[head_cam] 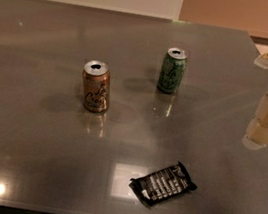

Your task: Move green can near rxbar chocolate

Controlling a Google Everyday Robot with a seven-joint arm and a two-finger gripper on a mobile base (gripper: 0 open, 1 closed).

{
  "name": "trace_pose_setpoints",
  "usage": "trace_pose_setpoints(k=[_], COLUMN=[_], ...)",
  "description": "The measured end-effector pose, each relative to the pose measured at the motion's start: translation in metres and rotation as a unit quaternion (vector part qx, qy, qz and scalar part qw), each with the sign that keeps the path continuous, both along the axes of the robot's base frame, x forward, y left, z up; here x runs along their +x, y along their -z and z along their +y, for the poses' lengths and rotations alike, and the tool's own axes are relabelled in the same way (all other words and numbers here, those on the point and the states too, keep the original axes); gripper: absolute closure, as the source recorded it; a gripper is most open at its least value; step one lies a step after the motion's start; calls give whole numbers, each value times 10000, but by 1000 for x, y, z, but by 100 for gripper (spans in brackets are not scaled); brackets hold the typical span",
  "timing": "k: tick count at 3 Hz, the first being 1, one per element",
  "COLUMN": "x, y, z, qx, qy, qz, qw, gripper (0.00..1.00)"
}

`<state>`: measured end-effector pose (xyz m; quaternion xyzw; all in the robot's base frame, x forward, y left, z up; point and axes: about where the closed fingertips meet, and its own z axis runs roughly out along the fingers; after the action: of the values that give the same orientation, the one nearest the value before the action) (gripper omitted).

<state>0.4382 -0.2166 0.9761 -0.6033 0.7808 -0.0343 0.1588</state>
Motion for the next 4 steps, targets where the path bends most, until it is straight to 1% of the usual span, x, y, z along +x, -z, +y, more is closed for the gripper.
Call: trace_pose_setpoints(k=[1,2,3,4], x=[2,25,55,103], y=[-1,3,12,25], z=[2,10,21,36], qx=[6,100,313,687], qy=[7,69,169,393], qz=[-13,-56,-93,-241], qw=[10000,9999,9993,9966], gripper=[0,0,0,0])
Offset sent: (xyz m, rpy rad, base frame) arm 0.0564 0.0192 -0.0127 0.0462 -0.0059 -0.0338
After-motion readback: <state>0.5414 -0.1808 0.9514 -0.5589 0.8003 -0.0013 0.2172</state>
